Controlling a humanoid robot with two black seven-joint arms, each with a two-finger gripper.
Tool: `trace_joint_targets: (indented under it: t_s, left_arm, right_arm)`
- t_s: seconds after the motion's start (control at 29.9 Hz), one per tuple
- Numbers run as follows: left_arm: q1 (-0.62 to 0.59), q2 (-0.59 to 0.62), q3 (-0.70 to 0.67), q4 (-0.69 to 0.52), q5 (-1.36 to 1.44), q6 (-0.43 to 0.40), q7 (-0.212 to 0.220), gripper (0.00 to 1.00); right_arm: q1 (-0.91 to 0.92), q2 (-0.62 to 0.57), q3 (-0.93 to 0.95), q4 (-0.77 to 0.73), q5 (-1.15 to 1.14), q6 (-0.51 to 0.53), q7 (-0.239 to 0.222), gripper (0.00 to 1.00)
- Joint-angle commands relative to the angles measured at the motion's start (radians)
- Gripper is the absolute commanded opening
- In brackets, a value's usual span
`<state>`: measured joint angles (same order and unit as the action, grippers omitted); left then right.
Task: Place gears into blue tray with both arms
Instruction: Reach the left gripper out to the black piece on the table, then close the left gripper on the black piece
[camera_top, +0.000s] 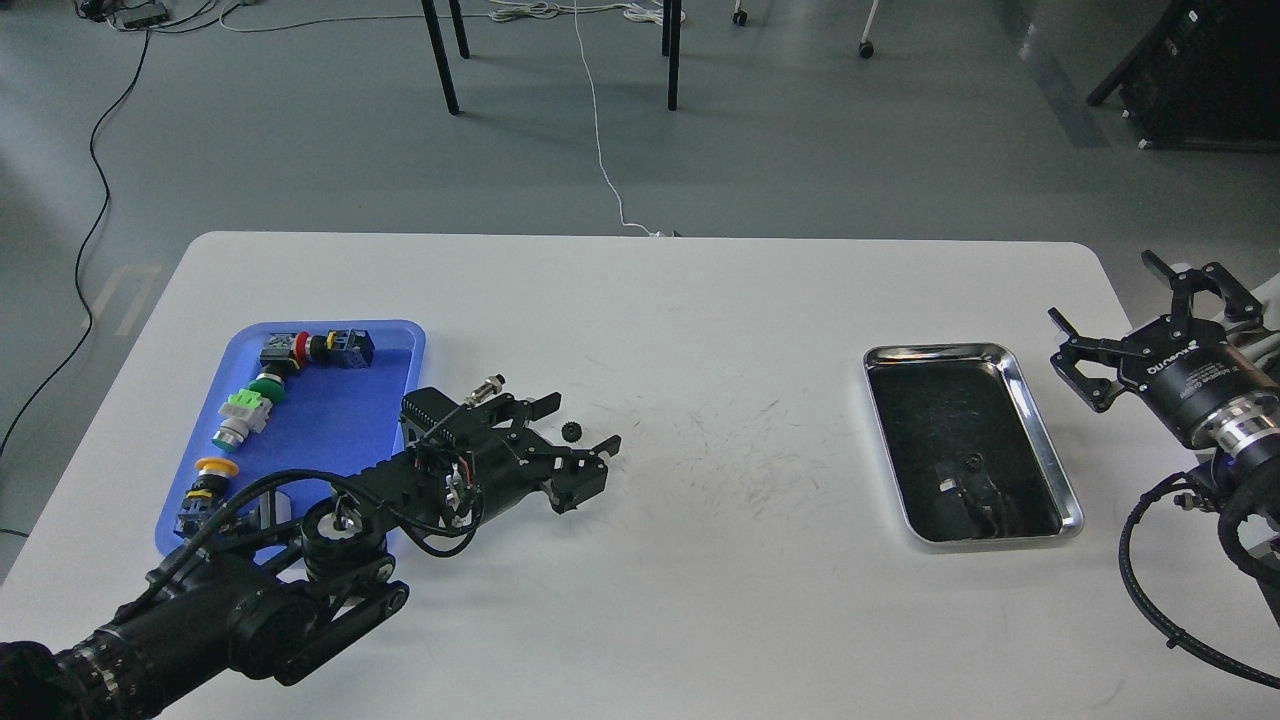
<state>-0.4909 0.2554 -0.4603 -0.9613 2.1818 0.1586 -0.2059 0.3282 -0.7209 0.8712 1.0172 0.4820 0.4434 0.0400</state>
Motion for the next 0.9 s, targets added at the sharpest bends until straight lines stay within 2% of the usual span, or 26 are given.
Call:
trace_joint_targets:
  t_s: [0.0, 0.17, 0.33, 0.4, 0.47, 0.67, 0.73, 0.87]
  left_arm:
    - [0.0, -0.005, 0.0, 0.032, 0.0, 0.001, 0.006, 0.86]
    - [0.0, -0.004, 0.0, 0.052, 0.0, 0.001, 0.014, 0.76]
    - [0.0, -0.002, 0.0, 0.055, 0.0, 0.001, 0.022, 0.58]
    - [0.0, -0.002, 0.0, 0.055, 0.0, 0.001, 0.028, 0.47]
    - [-0.001, -0.002, 0.0, 0.059, 0.0, 0.001, 0.028, 0.43]
    - [0.003, -0.004, 0.002, 0.058, 0.0, 0.001, 0.026, 0.14]
    - [0.005, -0.007, 0.002, 0.058, 0.0, 0.001, 0.028, 0.09]
    - [-0.001, -0.013, -0.001, 0.046, 0.0, 0.002, 0.031, 0.06]
  right_arm:
    - [0.0, 0.0, 0.002, 0.0, -0.013, 0.0, 0.0, 0.94]
    - [0.0, 0.0, 0.002, 0.0, -0.016, 0.0, 0.001, 0.94]
    - [0.0, 0.0, 0.002, 0.0, -0.016, 0.0, 0.001, 0.94]
    - [0.0, 0.0, 0.002, 0.001, -0.016, 0.0, 0.001, 0.94]
    - [0.0, 0.0, 0.002, 0.001, -0.016, 0.0, 0.001, 0.94]
    - [0.0, 0.0, 0.003, 0.0, -0.016, 0.0, 0.001, 0.94]
    - [0.0, -0.002, 0.003, 0.0, -0.016, 0.0, 0.001, 0.94]
    - [0.0, -0.003, 0.005, 0.0, -0.016, 0.0, 0.001, 0.94]
